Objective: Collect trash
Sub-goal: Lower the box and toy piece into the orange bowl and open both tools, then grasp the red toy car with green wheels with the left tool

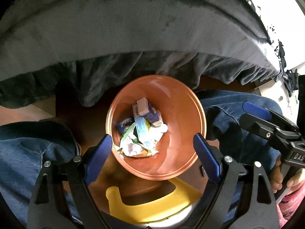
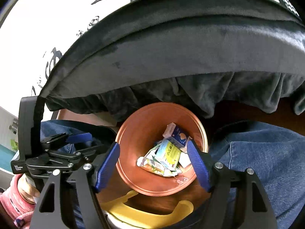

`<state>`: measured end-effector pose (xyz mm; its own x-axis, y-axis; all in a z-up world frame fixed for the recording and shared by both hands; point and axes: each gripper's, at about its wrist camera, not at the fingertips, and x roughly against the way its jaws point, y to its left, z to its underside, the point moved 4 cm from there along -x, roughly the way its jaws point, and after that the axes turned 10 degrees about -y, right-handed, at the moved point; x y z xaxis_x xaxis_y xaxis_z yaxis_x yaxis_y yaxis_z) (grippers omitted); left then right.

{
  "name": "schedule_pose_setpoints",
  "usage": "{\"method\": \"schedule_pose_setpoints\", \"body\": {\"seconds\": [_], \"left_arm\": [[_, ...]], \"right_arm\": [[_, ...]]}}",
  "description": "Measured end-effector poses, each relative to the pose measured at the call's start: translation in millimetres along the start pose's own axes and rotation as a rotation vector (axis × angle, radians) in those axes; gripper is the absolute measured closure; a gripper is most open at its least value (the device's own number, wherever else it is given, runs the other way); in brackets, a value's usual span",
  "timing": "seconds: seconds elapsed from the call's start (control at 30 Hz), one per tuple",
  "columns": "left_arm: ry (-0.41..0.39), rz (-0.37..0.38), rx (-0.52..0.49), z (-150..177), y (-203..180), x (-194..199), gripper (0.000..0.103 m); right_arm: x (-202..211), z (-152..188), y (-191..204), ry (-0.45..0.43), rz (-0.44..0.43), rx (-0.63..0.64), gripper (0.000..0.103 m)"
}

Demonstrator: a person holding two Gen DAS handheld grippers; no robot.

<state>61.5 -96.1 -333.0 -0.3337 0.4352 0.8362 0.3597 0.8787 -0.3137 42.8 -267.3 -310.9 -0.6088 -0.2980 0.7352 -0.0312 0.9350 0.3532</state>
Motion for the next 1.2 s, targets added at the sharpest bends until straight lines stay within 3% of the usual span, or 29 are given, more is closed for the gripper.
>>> {"method": "schedule_pose_setpoints", "body": {"seconds": [0.13,0.3,0.47,0.63,0.9,1.07,1.2], "left_arm": [[-0.069,0.001,-0.021,-16.5,-4.2,26.3,0.019],[-0.22,0.003,-0.047,-58.6,-8.7,78.6,0.019],[-0.408,-0.04,-0.062,-126.0,-2.5,126.5,0.01],[-0.48,-0.062,0.022,-213.1,22.1,129.3,0.01],[-0.454,-0.108,0.203,-358.5,66.4,72.5,0.01],[-0.413,-0.153,0.252,-417.3,85.1,37.8,0.01],[-0.379,-0.198,0.304,-439.7,97.5,16.5,0.01]], "right_arm": [[16.4,-14.0,5.9,-0.053,-0.008,0.011,0.03],[47.9,-46.0,13.7,-0.174,-0.039,0.007,0.025],[68.2,-70.3,21.2,-0.274,-0.071,0.032,0.018],[66.8,-84.2,27.9,-0.304,-0.089,0.05,0.017],[45.8,-99.6,20.2,-0.26,-0.099,0.042,0.017],[31.6,-114.6,7.7,-0.24,-0.092,0.023,0.017],[21.2,-125.2,0.2,-0.228,-0.101,-0.007,0.017]]}}
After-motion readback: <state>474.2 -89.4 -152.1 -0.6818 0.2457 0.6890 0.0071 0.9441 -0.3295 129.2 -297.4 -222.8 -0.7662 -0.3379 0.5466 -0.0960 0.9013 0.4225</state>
